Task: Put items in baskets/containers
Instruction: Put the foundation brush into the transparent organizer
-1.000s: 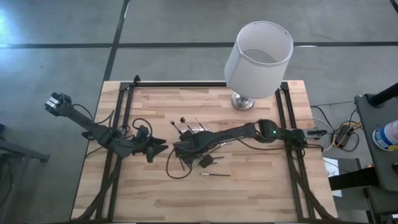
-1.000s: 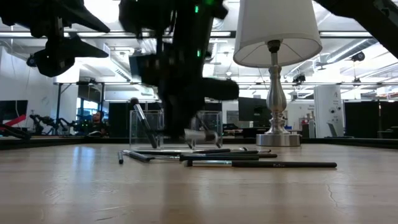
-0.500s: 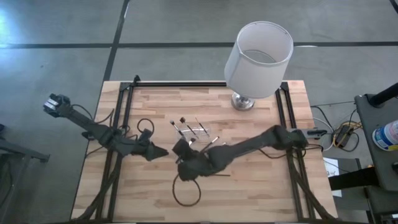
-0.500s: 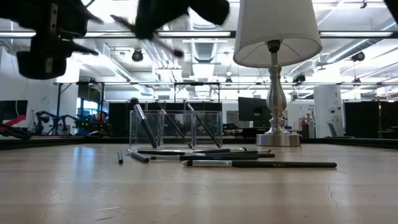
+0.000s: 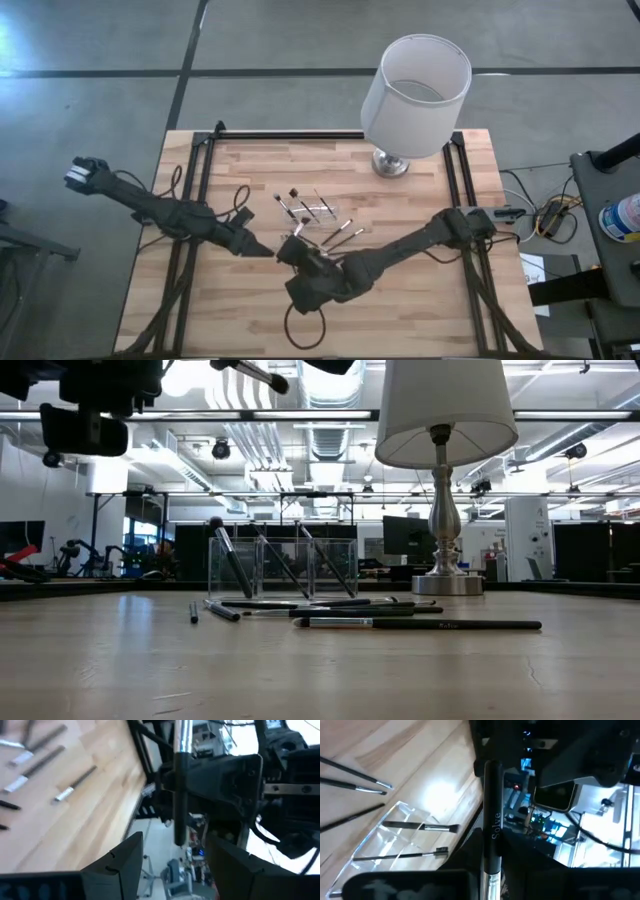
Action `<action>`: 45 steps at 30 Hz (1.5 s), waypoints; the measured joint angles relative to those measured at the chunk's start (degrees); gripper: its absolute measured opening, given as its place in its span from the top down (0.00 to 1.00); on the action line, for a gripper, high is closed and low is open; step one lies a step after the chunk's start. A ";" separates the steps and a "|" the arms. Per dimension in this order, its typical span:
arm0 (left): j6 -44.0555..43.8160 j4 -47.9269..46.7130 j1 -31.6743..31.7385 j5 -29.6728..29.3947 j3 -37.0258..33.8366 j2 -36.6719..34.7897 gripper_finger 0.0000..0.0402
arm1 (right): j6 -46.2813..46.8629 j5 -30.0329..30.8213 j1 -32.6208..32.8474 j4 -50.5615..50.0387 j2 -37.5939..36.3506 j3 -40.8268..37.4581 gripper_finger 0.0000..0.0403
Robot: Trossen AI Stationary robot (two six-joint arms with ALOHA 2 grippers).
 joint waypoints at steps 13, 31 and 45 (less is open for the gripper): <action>3.68 14.01 -0.02 1.21 -0.19 6.22 0.49 | -4.05 1.28 0.34 4.47 0.02 0.02 0.91; 4.41 14.09 0.45 3.05 -0.17 9.16 0.83 | -3.66 -0.57 0.33 4.46 0.09 0.00 0.91; 5.48 14.40 0.76 1.71 -0.17 9.05 0.87 | -3.44 -0.69 0.63 4.48 0.09 0.00 0.90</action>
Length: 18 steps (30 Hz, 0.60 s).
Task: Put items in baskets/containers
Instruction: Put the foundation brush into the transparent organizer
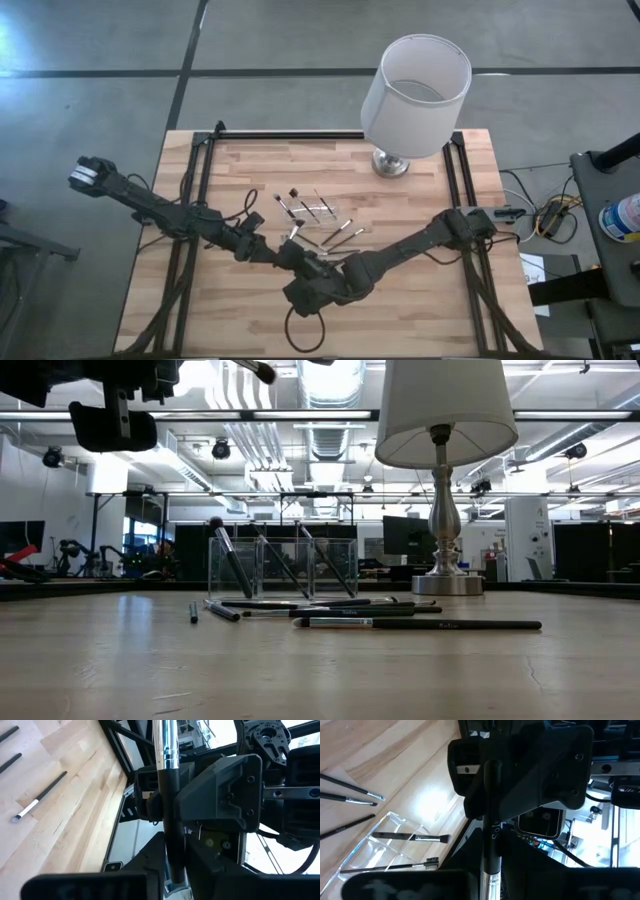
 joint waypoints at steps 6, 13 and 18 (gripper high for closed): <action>0.52 -0.12 0.00 -0.30 0.00 0.00 0.92 | -1.10 0.07 0.04 -0.06 0.00 -0.02 0.88; 2.73 -0.28 0.00 -2.81 0.00 0.02 0.92 | 6.01 -0.63 0.11 0.48 0.00 -0.02 0.77; 3.97 -0.38 -0.02 -3.98 0.00 0.02 0.92 | 17.25 2.25 0.71 0.16 -0.07 -0.02 0.69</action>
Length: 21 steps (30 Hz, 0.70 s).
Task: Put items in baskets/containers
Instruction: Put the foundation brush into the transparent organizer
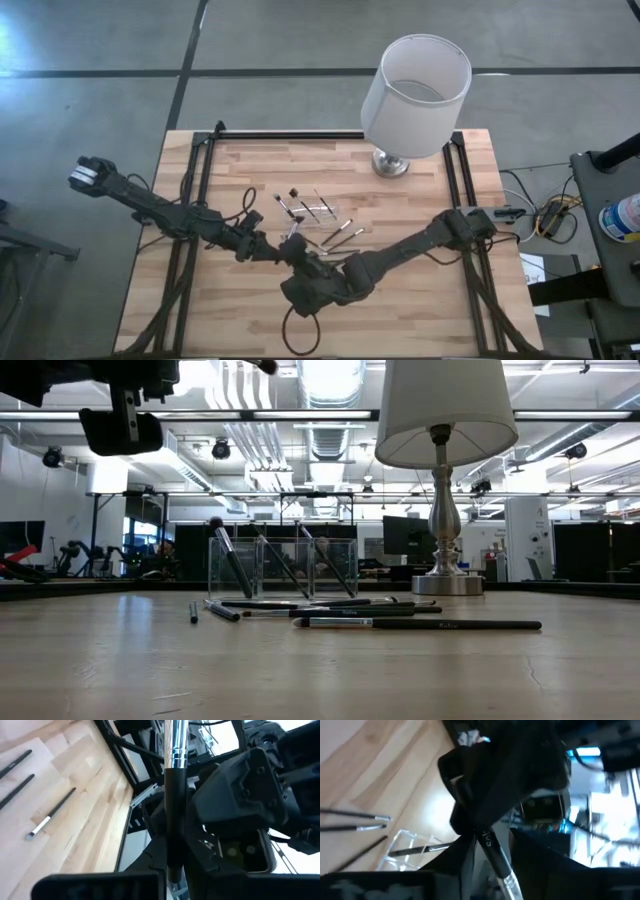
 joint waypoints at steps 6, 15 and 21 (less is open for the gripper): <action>2.25 -3.63 0.13 -4.16 -0.02 0.07 0.92 | 17.44 7.98 1.48 -5.42 -1.27 0.00 0.60; 24.51 -1.48 -1.83 -13.17 2.22 -0.40 0.92 | 92.99 -2.75 1.18 -33.18 -6.97 -0.02 0.60; 36.37 -1.68 -2.16 -18.96 4.67 -0.13 0.92 | 100.98 -8.53 -1.00 -27.38 -11.39 -0.11 0.62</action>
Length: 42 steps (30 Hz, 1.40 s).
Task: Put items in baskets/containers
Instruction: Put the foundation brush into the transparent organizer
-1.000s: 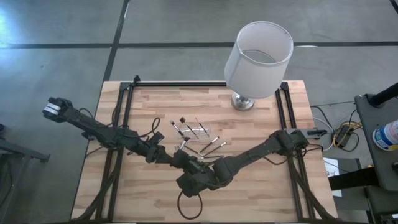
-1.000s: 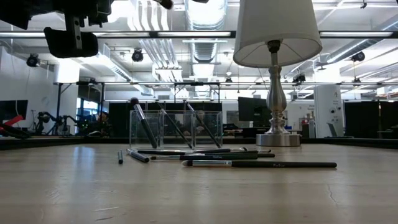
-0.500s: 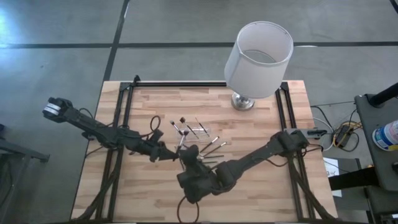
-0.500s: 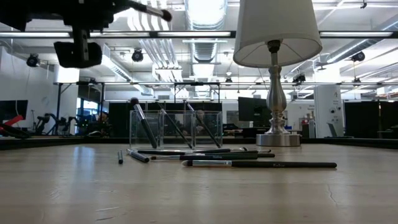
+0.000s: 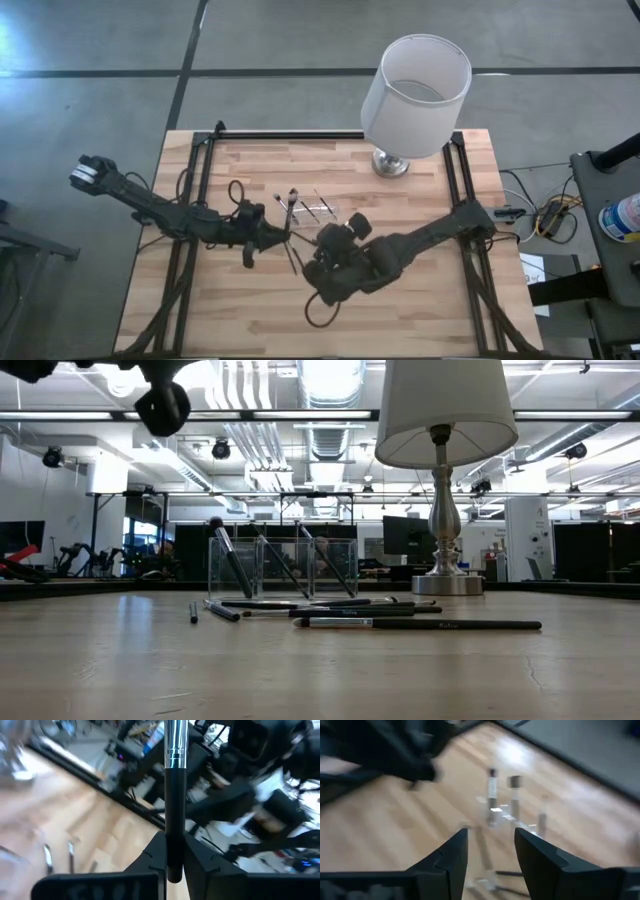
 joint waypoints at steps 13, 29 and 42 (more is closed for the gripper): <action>14.73 11.13 0.02 -7.07 1.47 -0.11 0.92 | -15.91 -11.52 -7.92 28.26 -6.70 -0.17 0.66; 14.59 11.87 0.00 -4.64 1.47 -0.20 0.92 | -16.49 -9.76 -8.35 32.21 -4.89 -0.74 0.66; 12.03 12.05 1.65 -4.90 2.41 0.81 0.92 | -14.44 -10.56 -10.04 36.33 -4.89 -1.46 0.65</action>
